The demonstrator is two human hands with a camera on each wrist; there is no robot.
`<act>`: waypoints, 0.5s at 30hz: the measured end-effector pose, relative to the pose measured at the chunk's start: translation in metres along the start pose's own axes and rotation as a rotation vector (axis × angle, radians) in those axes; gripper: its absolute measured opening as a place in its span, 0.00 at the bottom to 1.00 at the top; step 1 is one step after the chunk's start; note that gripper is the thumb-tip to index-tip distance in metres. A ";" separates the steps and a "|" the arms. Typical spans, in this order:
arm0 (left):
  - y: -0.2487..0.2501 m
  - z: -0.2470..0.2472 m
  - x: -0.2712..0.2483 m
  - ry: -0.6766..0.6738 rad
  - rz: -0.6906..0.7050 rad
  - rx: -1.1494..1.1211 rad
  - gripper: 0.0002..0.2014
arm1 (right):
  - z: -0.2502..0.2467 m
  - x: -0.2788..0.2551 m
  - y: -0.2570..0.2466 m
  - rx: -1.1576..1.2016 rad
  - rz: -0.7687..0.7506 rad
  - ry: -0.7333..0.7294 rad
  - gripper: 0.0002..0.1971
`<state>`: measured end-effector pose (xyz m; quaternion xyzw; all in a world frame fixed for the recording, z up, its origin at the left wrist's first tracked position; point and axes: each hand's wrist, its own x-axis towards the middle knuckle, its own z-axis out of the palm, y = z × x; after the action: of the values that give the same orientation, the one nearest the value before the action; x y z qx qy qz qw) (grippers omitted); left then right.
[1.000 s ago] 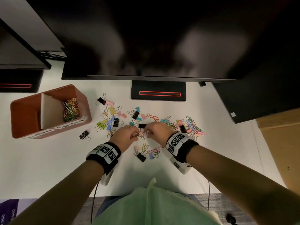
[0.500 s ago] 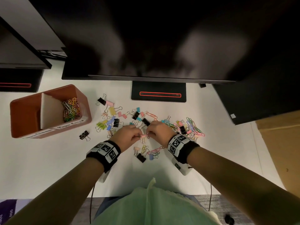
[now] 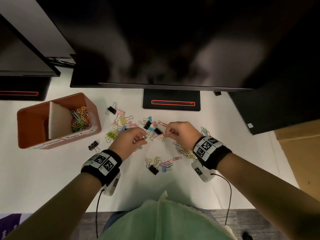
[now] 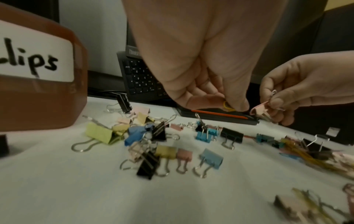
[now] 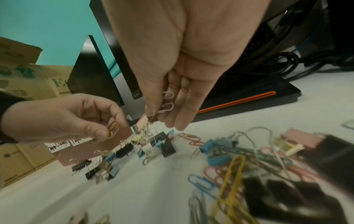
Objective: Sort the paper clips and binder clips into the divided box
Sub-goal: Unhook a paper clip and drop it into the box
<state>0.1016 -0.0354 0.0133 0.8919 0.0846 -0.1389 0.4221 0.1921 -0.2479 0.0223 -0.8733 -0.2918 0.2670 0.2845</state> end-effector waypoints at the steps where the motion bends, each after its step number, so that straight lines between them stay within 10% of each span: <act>1: 0.004 -0.001 -0.001 -0.016 -0.002 -0.028 0.15 | -0.001 0.002 -0.004 0.001 -0.009 -0.003 0.06; 6: 0.016 0.002 -0.002 -0.096 -0.033 -0.162 0.22 | 0.006 0.010 -0.026 0.075 -0.073 0.052 0.04; 15: -0.007 -0.029 -0.006 -0.100 -0.149 -0.279 0.02 | 0.023 0.022 -0.061 0.048 -0.169 0.108 0.03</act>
<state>0.0988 -0.0091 0.0279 0.8079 0.1477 -0.2008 0.5339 0.1709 -0.1846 0.0393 -0.8515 -0.3422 0.2015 0.3423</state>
